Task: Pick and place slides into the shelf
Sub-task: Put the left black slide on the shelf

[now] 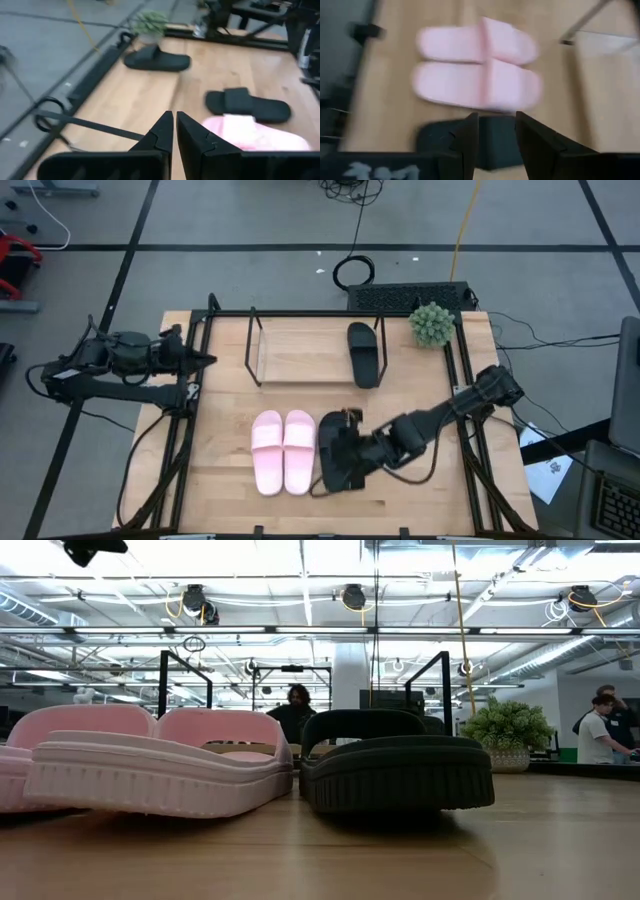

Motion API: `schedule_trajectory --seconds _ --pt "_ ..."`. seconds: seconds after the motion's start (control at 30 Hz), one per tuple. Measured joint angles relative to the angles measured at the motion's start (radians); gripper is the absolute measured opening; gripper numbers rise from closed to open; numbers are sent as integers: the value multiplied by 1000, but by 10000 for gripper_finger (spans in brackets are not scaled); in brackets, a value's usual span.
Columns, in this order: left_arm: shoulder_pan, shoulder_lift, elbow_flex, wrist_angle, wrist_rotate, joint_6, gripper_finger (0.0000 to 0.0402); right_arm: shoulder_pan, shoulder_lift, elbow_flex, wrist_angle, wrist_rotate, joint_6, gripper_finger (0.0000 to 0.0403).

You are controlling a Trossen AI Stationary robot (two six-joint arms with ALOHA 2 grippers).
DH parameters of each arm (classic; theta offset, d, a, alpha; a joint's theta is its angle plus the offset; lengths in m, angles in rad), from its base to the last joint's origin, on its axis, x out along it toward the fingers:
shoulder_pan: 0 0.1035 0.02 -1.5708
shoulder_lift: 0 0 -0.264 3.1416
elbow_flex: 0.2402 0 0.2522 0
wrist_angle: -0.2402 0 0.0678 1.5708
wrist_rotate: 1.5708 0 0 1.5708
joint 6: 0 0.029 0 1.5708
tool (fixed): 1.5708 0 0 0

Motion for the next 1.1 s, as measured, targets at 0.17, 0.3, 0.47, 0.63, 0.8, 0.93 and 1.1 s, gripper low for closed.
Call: schedule_trajectory --seconds 0.17,0.3,0.47,0.63,0.8,0.93,1.1 --pt "-6 89 0 -3 52 -2 24 42 96 -1 44 -91 63 121" --pt "-23 153 0 -9 52 5 24 41 158 -2 -4 -87 67 121" --pt "-44 204 0 -11 47 24 24 13 202 -2 -96 -11 67 121" --pt "-57 233 0 -13 43 34 24 -11 239 -3 -141 -18 63 121" --pt "-70 239 0 -20 12 45 24 -13 263 -3 -157 -37 60 121" --pt "-72 239 0 -21 -14 52 24 -13 268 -3 -179 -8 64 121" --pt "-73 239 0 -26 -18 62 24 -27 267 -3 -197 -6 66 121"
